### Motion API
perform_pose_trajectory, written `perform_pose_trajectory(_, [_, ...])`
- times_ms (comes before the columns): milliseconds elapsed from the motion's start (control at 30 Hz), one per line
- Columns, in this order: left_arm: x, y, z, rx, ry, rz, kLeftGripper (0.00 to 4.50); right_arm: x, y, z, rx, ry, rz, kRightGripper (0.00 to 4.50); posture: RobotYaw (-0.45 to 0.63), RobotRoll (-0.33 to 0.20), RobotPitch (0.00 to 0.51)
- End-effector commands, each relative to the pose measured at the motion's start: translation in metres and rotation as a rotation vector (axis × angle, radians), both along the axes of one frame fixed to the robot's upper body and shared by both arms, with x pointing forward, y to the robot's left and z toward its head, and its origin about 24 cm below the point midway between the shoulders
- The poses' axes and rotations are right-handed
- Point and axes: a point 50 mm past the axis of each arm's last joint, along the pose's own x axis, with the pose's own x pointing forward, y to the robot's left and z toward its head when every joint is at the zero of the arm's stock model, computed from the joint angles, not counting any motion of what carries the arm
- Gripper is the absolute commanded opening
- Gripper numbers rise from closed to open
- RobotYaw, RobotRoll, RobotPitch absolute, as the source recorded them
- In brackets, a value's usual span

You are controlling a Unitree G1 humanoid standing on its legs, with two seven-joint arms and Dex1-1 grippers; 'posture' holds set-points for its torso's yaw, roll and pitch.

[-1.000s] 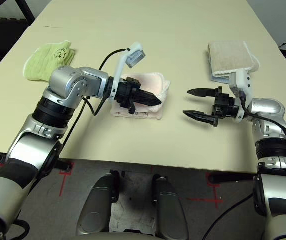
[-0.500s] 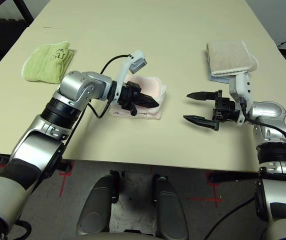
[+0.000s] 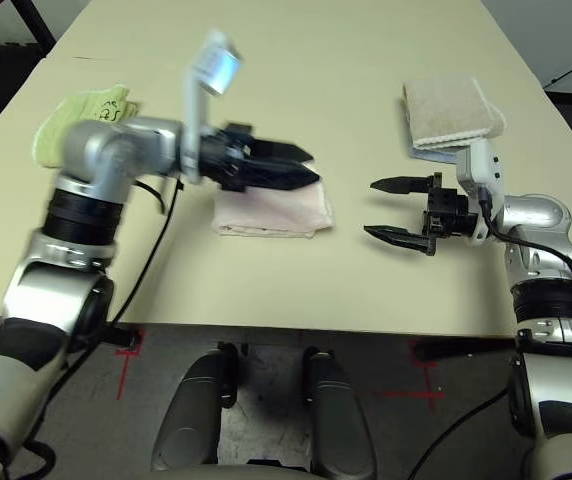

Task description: Fold the towel and set it aside.

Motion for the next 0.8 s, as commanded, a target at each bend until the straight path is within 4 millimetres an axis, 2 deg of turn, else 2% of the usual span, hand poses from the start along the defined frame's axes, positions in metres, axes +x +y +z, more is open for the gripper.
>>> perform_pose_trajectory(33, [0.010,0.017,-0.018,0.089,-0.179,0.023,4.48,0.002,0.005,-0.003,0.033,0.030,0.019,4.50,0.16,0.000,0.195])
perform_pose_trajectory(167, [0.020,0.030,-0.039,0.116,-0.255,0.035,4.48,0.004,0.015,-0.004,0.056,0.034,0.051,4.50,0.15,0.000,0.191])
perform_pose_trajectory(233, [0.024,0.034,-0.049,0.125,-0.276,0.027,4.50,0.004,0.018,-0.004,0.060,0.035,0.062,4.12,0.15,0.000,0.190])
perform_pose_trajectory(367, [0.028,0.037,-0.063,0.138,-0.285,-0.001,4.50,0.002,0.019,-0.005,0.055,0.047,0.078,2.83,0.14,0.000,0.190])
perform_pose_trajectory(600, [0.033,0.034,-0.072,0.155,-0.360,-0.057,4.50,0.000,0.024,-0.006,0.056,0.047,0.096,0.07,0.10,0.000,0.194])
perform_pose_trajectory(800, [0.037,0.029,-0.077,0.177,-0.438,-0.068,4.50,0.001,0.036,-0.008,0.078,0.043,0.124,0.02,0.09,0.000,0.189])
